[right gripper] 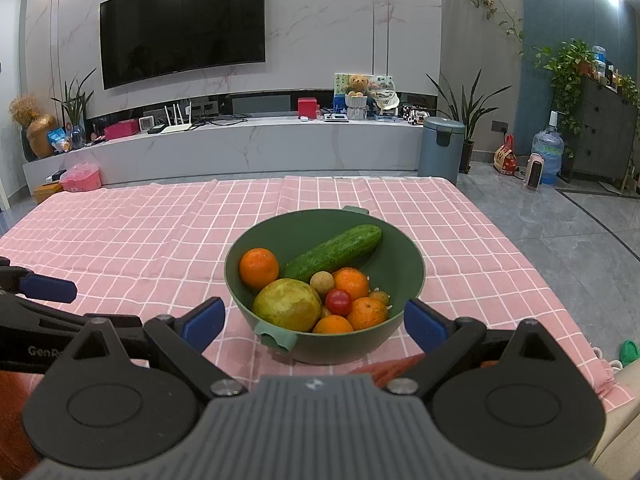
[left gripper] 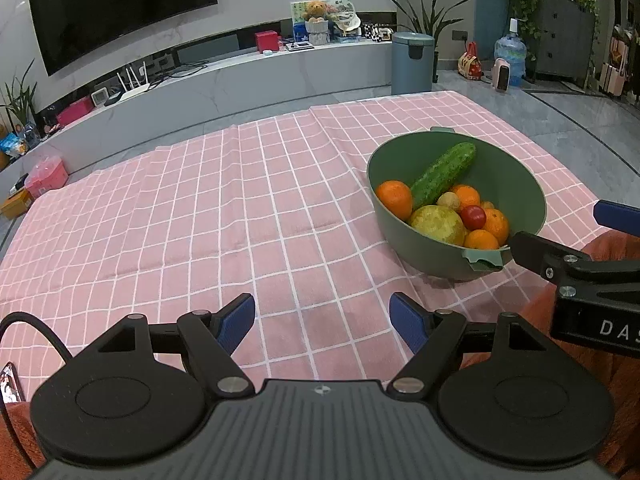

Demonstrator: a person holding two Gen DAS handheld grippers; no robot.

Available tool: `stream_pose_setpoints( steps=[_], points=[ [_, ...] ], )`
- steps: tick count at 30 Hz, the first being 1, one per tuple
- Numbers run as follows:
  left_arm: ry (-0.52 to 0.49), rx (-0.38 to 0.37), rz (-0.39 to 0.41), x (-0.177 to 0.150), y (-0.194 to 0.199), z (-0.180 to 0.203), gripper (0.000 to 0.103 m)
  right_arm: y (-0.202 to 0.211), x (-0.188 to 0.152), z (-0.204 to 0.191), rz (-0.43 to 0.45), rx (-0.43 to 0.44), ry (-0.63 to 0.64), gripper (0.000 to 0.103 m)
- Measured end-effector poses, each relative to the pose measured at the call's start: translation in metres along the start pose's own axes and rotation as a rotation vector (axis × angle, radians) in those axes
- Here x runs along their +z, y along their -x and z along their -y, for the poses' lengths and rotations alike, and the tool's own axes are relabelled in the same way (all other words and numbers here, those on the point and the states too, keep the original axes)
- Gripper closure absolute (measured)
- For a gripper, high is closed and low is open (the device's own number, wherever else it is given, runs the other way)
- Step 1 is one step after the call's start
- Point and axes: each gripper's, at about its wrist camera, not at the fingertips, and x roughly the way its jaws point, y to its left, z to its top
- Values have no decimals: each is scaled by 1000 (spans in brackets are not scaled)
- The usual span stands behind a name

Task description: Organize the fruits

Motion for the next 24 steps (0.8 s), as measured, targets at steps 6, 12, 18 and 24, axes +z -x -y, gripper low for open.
stream_pose_setpoints(
  steps=[6,12,18,24],
  points=[
    [1,-3,5,0,3,1,13,-1,-1,0,-3,-2,-2,10],
    [5,-6,5,-1,4,1,13,-1,-2,-1,-3,-4,-2,10],
    [3,3,10,-1,5,0,13,-1,-2,-1,-3,-3,-2,10],
    [-2,9,9,-1,5,1,13,-1,-2,-1,-3,-3,-2,10]
  ],
)
